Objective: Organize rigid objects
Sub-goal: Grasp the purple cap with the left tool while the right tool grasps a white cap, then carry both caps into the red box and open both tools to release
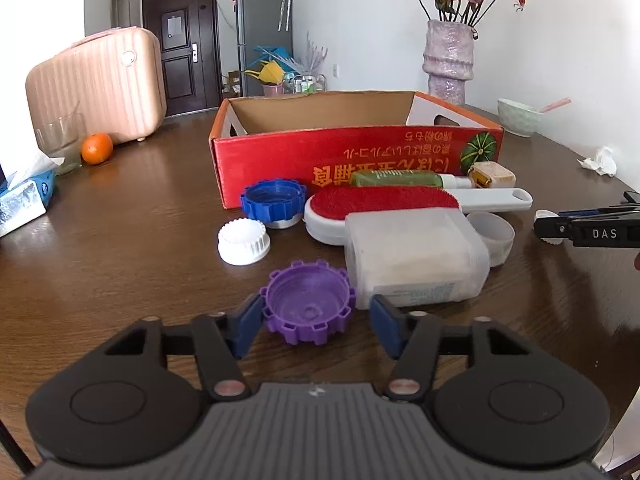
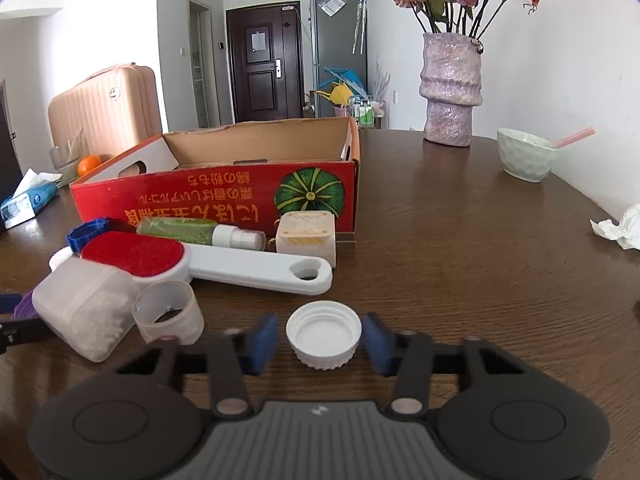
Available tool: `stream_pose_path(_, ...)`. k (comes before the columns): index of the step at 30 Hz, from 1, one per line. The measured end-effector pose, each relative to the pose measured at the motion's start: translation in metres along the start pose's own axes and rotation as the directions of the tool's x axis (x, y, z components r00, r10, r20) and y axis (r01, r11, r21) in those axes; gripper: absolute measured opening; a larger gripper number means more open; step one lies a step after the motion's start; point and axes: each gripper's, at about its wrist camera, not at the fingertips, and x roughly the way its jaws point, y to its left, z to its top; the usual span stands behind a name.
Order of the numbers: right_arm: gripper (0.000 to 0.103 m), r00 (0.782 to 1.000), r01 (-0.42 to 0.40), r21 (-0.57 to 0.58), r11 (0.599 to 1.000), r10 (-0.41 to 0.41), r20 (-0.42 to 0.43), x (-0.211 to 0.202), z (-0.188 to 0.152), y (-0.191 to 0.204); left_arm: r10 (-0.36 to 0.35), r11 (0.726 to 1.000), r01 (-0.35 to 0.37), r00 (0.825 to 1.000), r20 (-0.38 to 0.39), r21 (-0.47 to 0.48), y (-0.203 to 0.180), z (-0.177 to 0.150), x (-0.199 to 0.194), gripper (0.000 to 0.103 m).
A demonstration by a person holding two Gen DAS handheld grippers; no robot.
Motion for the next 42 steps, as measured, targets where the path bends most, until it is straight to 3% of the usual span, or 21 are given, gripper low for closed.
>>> stream_pose_path(1, 0.04, 1.0, -0.001, 0.003, 1.0, 0.001, -0.001, -0.001, -0.001, 0.0, 0.003, 1.0, -0.003, 1.0, -0.002, 0.001, 0.0, -0.001, 0.0, 0.048)
stream_pose_path(12, 0.04, 0.996, -0.072, 0.024, 0.997, 0.071, 0.053, -0.052, -0.033, 0.014, -0.011, 0.999, 0.013, 0.999, 0.043, -0.037, -0.014, -0.027, -0.055, 0.048)
stream_pose_path(20, 0.04, 0.986, -0.133, 0.0, 0.991, 0.132, 0.106, -0.104, -0.056, 0.034, 0.023, 1.0, -0.02, 0.989, 0.144, -0.022, -0.026, -0.038, -0.117, 0.048)
stream_pose_path(26, 0.04, 0.975, -0.145, -0.018, 0.989, 0.146, 0.165, -0.135, -0.06, 0.038, 0.042, 0.999, -0.04, 0.98, 0.193, -0.018, -0.031, -0.034, -0.138, 0.048)
stream_pose_path(34, 0.04, 0.961, -0.141, -0.083, 0.987, 0.157, 0.23, -0.141, -0.028, 0.029, 0.016, 1.0, -0.013, 0.976, 0.219, -0.013, -0.02, 0.014, -0.109, 0.048)
stream_pose_path(39, 0.04, 0.949, -0.188, -0.11, 0.976, 0.209, 0.234, -0.109, 0.029, 0.016, -0.009, 1.0, 0.014, 0.977, 0.213, -0.018, 0.003, 0.08, -0.057, 0.048)
stream_pose_path(42, 0.04, 0.949, -0.215, -0.11, 0.97, 0.234, 0.21, -0.069, 0.076, 0.006, 0.017, 0.999, -0.007, 0.98, 0.197, -0.048, 0.02, 0.124, -0.012, 0.048)
